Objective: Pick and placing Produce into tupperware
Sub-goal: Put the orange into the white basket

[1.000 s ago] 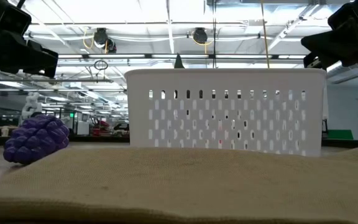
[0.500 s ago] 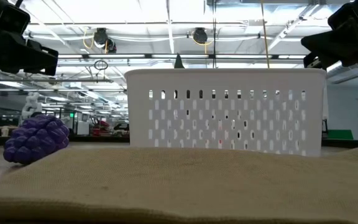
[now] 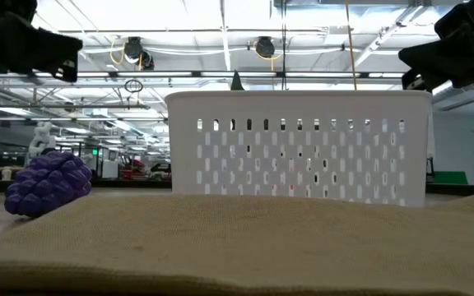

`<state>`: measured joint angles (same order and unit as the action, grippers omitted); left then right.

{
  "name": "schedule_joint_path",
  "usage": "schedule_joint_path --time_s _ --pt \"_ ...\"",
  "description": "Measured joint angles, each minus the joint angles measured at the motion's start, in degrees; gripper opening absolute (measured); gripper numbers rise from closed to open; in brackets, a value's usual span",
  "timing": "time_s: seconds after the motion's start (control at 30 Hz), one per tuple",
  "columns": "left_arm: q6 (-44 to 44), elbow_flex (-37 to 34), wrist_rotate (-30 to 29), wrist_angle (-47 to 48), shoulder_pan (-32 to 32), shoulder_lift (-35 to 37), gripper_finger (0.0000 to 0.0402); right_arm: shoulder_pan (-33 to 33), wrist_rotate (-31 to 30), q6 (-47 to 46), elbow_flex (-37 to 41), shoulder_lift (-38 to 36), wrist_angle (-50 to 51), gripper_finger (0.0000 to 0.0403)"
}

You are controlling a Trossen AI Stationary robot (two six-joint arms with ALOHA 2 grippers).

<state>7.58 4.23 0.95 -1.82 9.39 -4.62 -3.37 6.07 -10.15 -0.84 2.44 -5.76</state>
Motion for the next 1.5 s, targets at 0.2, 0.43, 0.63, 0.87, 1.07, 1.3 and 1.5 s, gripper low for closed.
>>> schedule_joint_path --time_s 0.2,0.43,0.63,0.87,1.07,1.3,1.5 --pt "-4.86 0.00 -2.60 -3.60 0.00 -0.34 0.0021 0.00 0.00 2.69 0.01 0.00 0.00 0.0000" --pt "-7.77 0.00 -6.65 -3.48 0.93 -7.22 0.0021 0.00 0.00 2.70 0.00 -0.02 0.01 0.0000" --pt "-8.16 2.28 -11.60 -5.57 2.80 -14.58 0.0021 0.01 0.00 2.95 0.00 0.00 0.02 0.0000" --pt "-4.29 3.13 -11.64 -9.57 5.13 -20.57 0.0021 0.02 -0.36 4.85 0.00 0.66 -0.10 0.0000" --pt "-2.55 3.15 -13.36 -13.58 6.42 -22.82 0.0021 0.04 -8.95 4.88 0.00 3.45 0.26 0.0000" --pt "-4.28 3.15 -16.06 -13.35 6.45 -23.65 0.0021 1.01 -10.81 2.13 -2.48 11.14 0.04 0.0000" --pt "-3.39 3.15 -16.08 -13.40 6.34 -23.64 0.0021 3.34 -10.65 1.39 -7.08 21.91 -0.29 0.0000"
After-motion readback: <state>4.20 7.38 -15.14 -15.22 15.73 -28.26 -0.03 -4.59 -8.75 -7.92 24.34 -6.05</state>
